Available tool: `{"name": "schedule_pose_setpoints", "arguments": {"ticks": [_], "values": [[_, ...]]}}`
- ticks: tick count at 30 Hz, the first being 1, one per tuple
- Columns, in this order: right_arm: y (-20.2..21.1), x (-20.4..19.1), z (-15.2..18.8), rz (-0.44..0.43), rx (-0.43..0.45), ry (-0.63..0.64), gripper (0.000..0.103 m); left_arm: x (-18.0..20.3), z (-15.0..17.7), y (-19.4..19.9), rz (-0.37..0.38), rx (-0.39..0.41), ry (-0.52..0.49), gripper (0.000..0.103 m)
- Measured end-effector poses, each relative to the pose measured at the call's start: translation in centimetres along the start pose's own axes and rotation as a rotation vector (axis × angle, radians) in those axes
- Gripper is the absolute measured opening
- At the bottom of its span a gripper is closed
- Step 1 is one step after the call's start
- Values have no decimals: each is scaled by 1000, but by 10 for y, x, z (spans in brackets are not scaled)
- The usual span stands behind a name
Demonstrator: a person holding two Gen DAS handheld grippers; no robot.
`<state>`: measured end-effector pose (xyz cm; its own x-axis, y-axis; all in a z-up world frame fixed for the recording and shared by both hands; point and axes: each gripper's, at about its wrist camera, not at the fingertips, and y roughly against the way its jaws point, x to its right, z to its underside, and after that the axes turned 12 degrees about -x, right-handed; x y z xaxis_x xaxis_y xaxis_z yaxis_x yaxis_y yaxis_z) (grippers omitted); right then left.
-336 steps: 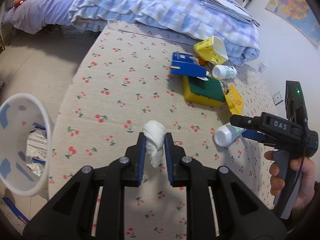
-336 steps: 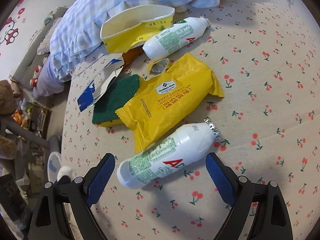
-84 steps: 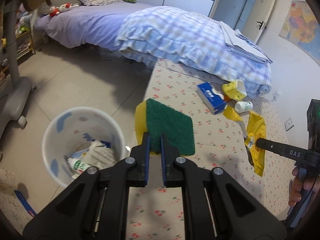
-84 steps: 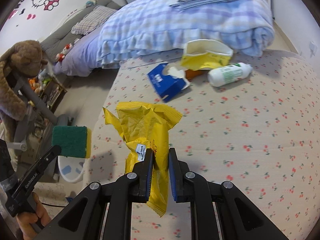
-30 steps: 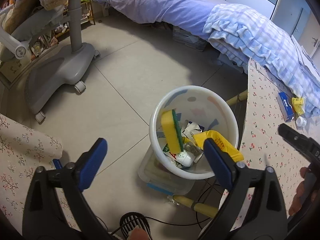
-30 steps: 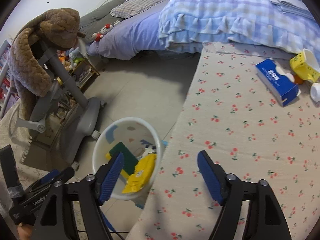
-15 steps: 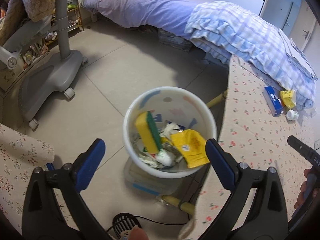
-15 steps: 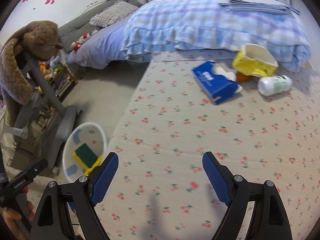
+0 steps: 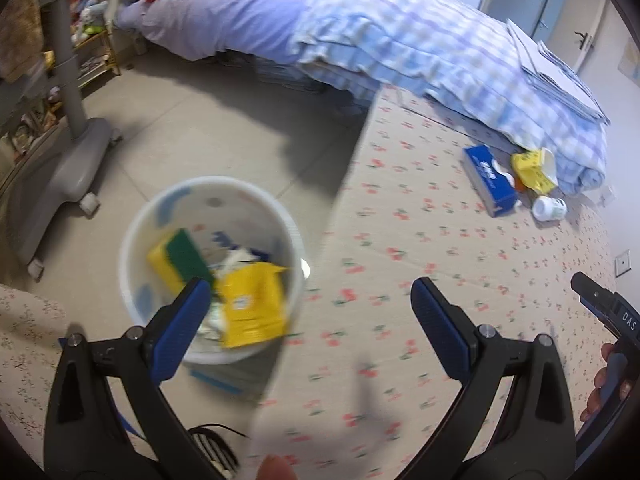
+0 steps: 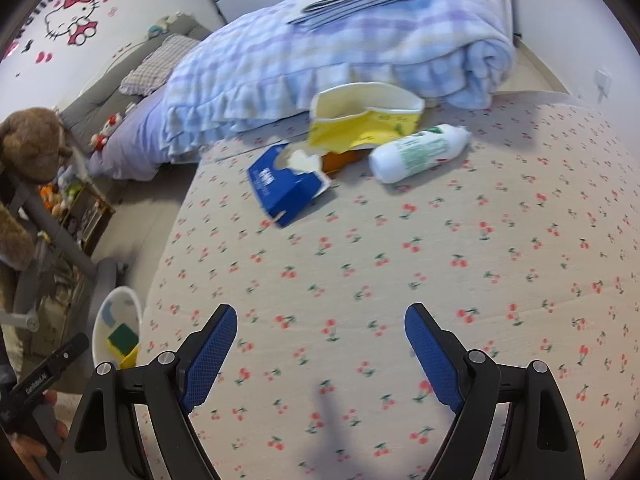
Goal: Collect trash
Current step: 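Grasp the blue biscuit box with the left tool while the right tool grasps another AD bottle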
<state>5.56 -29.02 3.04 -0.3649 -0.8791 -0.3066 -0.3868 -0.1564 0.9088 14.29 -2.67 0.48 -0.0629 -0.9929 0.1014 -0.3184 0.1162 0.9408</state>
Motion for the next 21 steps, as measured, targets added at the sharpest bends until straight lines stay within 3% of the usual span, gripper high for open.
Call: {"name": "schedule_pose_setpoints", "arguments": {"ticks": [5,12,21], "values": [[2,31,-12,41,15,-53,87,45,-10,-15,41,-19,-16,100],[-6,81,-40,87,22,-142,87,107,-40,-39,128,15,3,100],[-33,104,-102,2,35,-218,87,170,-90,-77,209,60,18,91]]}}
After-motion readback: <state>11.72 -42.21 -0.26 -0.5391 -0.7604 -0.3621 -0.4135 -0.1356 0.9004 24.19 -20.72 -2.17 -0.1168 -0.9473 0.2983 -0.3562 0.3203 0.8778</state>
